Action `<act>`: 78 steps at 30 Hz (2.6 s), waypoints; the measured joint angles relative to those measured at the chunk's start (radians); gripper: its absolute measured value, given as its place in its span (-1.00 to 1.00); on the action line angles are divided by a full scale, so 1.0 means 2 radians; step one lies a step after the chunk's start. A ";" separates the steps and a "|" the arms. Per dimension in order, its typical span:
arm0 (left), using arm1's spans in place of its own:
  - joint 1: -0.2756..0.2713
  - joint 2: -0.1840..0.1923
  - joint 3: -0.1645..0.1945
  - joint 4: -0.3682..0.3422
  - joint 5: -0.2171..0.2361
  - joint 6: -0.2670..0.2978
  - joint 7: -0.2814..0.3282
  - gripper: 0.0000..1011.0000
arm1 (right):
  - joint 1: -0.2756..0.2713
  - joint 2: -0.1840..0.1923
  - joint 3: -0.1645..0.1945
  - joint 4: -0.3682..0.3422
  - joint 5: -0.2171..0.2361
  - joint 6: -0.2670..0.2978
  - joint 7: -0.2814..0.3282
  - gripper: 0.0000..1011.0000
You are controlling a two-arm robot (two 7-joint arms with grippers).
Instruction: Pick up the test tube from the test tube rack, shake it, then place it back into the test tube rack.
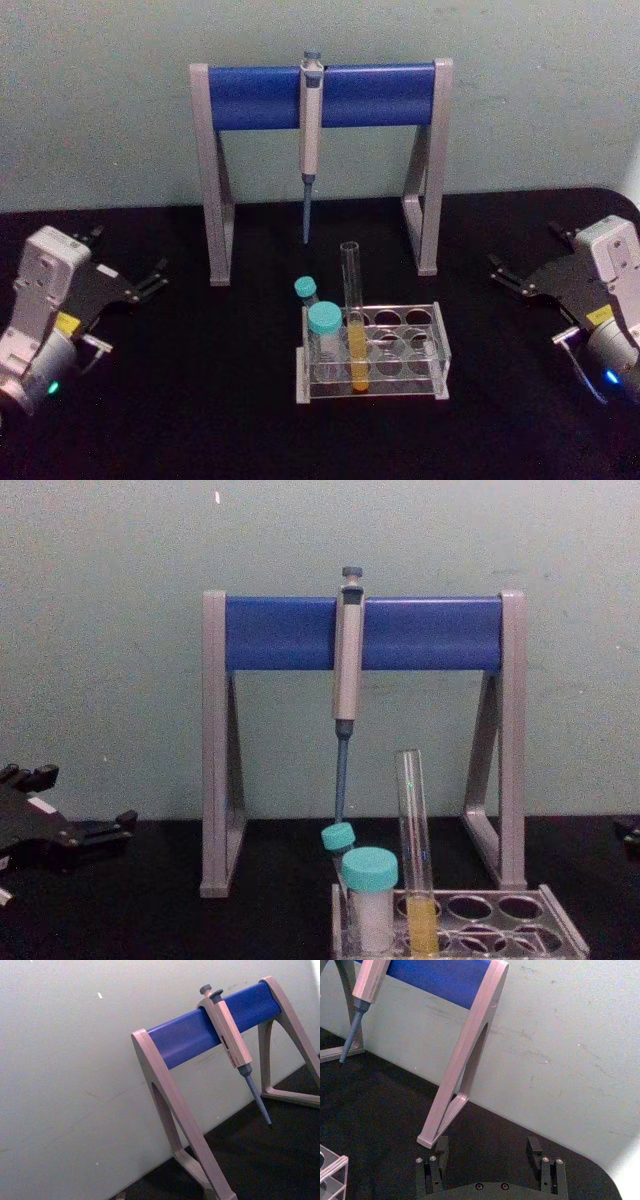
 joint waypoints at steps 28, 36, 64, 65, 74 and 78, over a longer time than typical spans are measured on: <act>0.000 0.000 0.000 0.000 0.000 0.000 0.000 0.98 | 0.000 0.001 0.000 0.000 0.000 0.000 0.000 0.98; 0.000 0.000 0.000 0.000 0.000 0.000 0.000 0.98 | 0.000 0.001 0.000 0.000 0.000 0.000 0.000 0.98; 0.000 0.000 0.000 0.000 0.000 0.000 0.000 0.98 | 0.000 0.001 0.000 0.000 0.000 0.000 0.000 0.98; 0.000 0.000 0.000 0.000 0.000 0.000 0.000 0.98 | 0.000 0.001 0.000 0.000 0.000 0.000 0.000 0.98; 0.000 0.000 0.000 0.000 0.000 0.000 0.000 0.98 | 0.000 0.001 0.000 0.000 0.000 0.000 0.000 0.98; 0.000 0.000 0.000 0.000 0.000 0.000 0.000 0.98 | 0.000 0.001 0.000 0.000 0.000 0.000 0.000 0.98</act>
